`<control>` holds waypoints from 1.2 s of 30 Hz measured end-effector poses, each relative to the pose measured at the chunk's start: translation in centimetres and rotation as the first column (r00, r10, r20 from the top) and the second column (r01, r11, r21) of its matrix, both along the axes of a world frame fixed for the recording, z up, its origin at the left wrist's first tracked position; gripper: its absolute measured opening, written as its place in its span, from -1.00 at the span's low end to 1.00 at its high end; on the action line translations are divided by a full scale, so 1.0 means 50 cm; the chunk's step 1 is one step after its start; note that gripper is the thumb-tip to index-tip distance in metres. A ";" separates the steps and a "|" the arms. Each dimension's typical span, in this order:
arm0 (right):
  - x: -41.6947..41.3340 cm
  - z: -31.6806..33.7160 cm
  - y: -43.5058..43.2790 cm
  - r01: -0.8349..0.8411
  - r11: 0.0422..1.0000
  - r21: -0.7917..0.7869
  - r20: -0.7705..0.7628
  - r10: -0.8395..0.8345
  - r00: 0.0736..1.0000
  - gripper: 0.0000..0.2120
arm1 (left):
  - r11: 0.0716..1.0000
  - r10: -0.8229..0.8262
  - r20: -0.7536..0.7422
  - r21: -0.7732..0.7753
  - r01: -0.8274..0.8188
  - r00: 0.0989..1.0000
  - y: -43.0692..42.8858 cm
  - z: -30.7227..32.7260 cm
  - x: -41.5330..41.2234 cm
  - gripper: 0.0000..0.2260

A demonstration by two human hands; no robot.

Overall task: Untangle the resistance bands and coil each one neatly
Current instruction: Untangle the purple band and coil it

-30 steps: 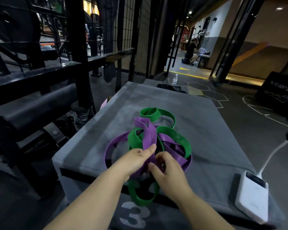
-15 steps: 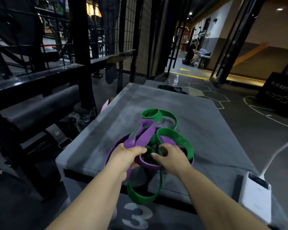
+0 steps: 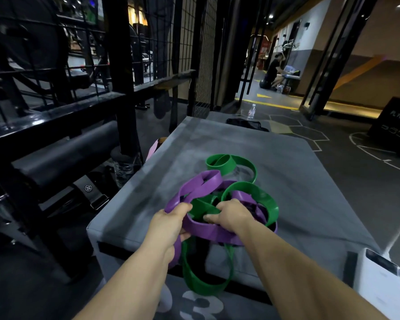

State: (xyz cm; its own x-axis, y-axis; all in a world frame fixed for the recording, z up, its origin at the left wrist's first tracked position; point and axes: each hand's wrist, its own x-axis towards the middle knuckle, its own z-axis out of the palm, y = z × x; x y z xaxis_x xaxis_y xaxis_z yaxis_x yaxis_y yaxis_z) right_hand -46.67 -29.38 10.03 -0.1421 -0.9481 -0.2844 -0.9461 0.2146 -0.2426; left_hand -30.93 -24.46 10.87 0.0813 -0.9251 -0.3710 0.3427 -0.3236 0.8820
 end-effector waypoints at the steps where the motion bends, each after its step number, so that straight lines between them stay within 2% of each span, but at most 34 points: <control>1: -0.008 0.003 -0.003 0.024 0.999 -0.029 0.058 -0.023 0.998 -0.46 | 1.000 0.008 0.014 -0.012 -0.007 1.000 -0.001 0.002 0.002 -0.94; 3: -0.028 0.022 -0.005 0.087 0.988 -0.124 0.175 -0.064 0.982 -0.54 | 0.999 0.021 0.073 -0.045 -0.017 0.997 -0.004 0.006 0.004 -0.88; 5: -0.045 0.056 -0.008 0.160 0.960 -0.229 0.224 -0.108 0.969 -0.57 | 0.996 0.044 0.131 -0.084 -0.033 0.990 -0.005 0.011 0.001 -0.87; 8: -0.077 0.111 -0.025 0.346 0.872 -0.345 0.364 -0.215 0.906 -0.56 | 0.991 0.069 0.173 -0.127 -0.047 0.982 -0.012 0.015 -0.002 -0.86; 12: -0.131 0.177 -0.045 0.522 0.761 -0.386 0.517 -0.290 0.805 -0.65 | 0.988 0.105 0.225 -0.138 -0.075 0.969 -0.027 0.012 0.002 -0.76; 15: -0.176 0.224 -0.057 0.626 0.668 -0.403 0.572 -0.350 0.742 -0.60 | 0.993 0.092 0.304 -0.104 -0.063 0.948 -0.031 0.011 0.009 -0.74; 18: -0.215 0.257 -0.065 0.688 0.602 -0.405 0.609 -0.383 0.694 -0.57 | 0.993 0.006 0.442 -0.107 0.046 0.897 -0.029 0.009 0.015 -0.72; 20: -0.229 0.269 -0.065 0.690 0.597 -0.410 0.618 -0.375 0.691 -0.53 | 0.985 -0.073 0.549 -0.092 0.147 0.832 -0.025 0.007 0.016 -0.74; 24: -0.228 0.249 -0.063 0.516 0.763 -0.391 0.431 -0.343 0.835 -0.46 | 0.956 -0.186 0.749 -0.011 0.293 0.636 -0.019 0.002 0.013 -0.68; 28: -0.198 0.175 -0.051 0.354 0.894 -0.276 0.337 -0.254 0.906 -0.40 | 0.956 -0.189 0.808 0.023 0.292 0.558 -0.022 -0.005 0.005 -0.65; 31: -0.177 0.125 -0.037 0.281 0.903 -0.325 0.208 -0.222 0.953 -0.50 | 0.967 -0.152 0.842 0.019 0.253 0.518 -0.029 -0.009 0.008 -0.68; 34: -0.162 0.097 -0.025 0.189 0.908 -0.375 -0.114 -0.247 0.962 -0.48 | 0.977 -0.129 0.860 0.025 0.211 0.494 -0.036 -0.015 0.015 -0.64; 36: -0.151 0.089 -0.020 0.121 0.884 -0.451 -0.233 -0.247 0.941 -0.45 | 0.978 -0.140 0.856 0.042 0.204 0.497 -0.039 -0.018 0.017 -0.63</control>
State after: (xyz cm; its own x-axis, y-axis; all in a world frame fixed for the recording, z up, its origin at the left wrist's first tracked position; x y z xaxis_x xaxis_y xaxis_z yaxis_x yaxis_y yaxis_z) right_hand -54.20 -30.38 14.48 -0.3385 -0.9159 0.2159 -0.9409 0.3276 -0.0856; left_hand -30.07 -26.42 9.96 0.1645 -0.9733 -0.1598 -0.6394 -0.2286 0.7341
